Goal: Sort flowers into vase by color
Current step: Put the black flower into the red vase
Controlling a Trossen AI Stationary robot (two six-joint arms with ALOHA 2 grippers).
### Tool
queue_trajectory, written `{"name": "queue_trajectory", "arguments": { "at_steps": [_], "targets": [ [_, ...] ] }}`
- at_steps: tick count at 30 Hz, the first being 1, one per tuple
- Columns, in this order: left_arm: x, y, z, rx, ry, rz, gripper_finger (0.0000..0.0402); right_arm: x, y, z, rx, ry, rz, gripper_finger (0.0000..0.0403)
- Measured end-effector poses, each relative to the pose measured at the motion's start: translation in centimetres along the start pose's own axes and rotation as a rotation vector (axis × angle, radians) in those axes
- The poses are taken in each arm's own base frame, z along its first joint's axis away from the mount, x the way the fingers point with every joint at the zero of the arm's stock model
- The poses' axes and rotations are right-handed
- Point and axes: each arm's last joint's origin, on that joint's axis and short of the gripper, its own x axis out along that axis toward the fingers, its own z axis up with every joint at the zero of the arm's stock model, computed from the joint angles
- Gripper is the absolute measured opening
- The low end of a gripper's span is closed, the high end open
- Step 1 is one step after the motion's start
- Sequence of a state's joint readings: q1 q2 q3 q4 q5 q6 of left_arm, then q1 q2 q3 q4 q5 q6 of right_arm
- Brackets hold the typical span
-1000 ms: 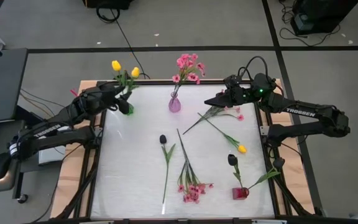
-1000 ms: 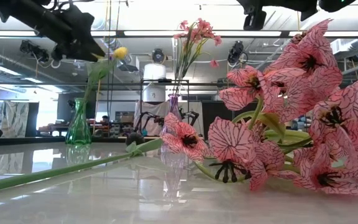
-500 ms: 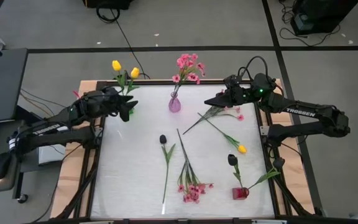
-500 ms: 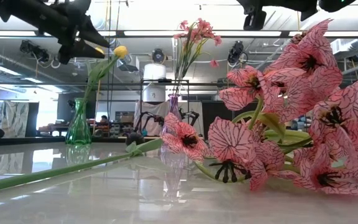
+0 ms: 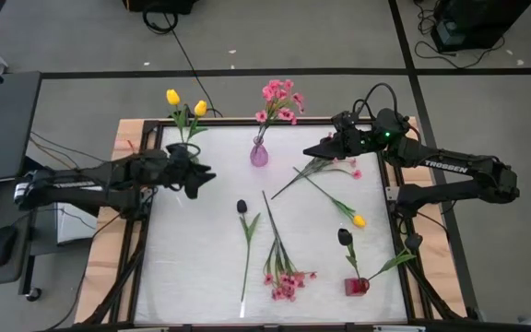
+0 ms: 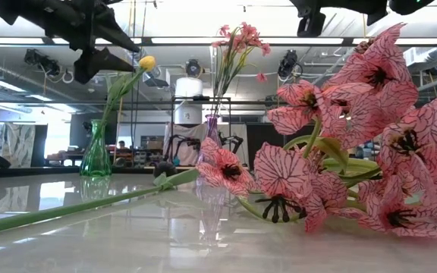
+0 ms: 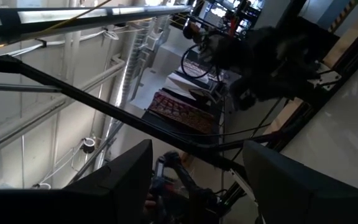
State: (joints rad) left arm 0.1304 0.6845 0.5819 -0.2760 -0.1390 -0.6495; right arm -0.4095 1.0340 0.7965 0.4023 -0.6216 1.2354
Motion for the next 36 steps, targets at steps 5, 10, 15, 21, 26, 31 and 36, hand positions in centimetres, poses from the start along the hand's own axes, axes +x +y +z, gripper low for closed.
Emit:
{"name": "queue_trajectory", "arguments": {
  "at_steps": [5, 10, 15, 21, 26, 31, 36],
  "targets": [
    [1.3, -1.5, -0.9, -0.012, 0.043, -0.073, 0.0213, 0.0, 0.0, 0.0, 0.000, 0.000, 0.000, 0.0258],
    [2.7, -3.1, -1.5, -0.030, 0.047, -0.153, 0.0213, 0.0, 0.0, 0.0, 0.000, 0.000, 0.000, 0.0258],
    [4.1, -4.2, -2.5, -0.083, 0.083, -0.187, 0.0213, 0.0, 0.0, 0.0, 0.000, 0.000, 0.000, 0.0258],
    [6.0, -5.5, -3.8, -0.152, 0.104, -0.235, 0.0213, 0.0, 0.0, 0.0, 0.000, 0.000, 0.000, 0.0258],
    [7.5, -6.7, -4.5, -0.279, 0.073, -0.301, 0.0213, 0.0, 0.0, 0.0, 0.000, 0.000, 0.000, 0.0258],
    [8.7, -7.3, -5.4, -0.478, 0.109, -0.309, 0.0213, 0.0, 0.0, 0.0, 0.000, 0.000, 0.000, 0.0258],
    [9.5, -8.4, -4.8, -0.574, 0.119, -0.316, 0.0213, 0.0, 0.0, 0.0, 0.000, 0.000, 0.000, 0.0258]
  ]
}}
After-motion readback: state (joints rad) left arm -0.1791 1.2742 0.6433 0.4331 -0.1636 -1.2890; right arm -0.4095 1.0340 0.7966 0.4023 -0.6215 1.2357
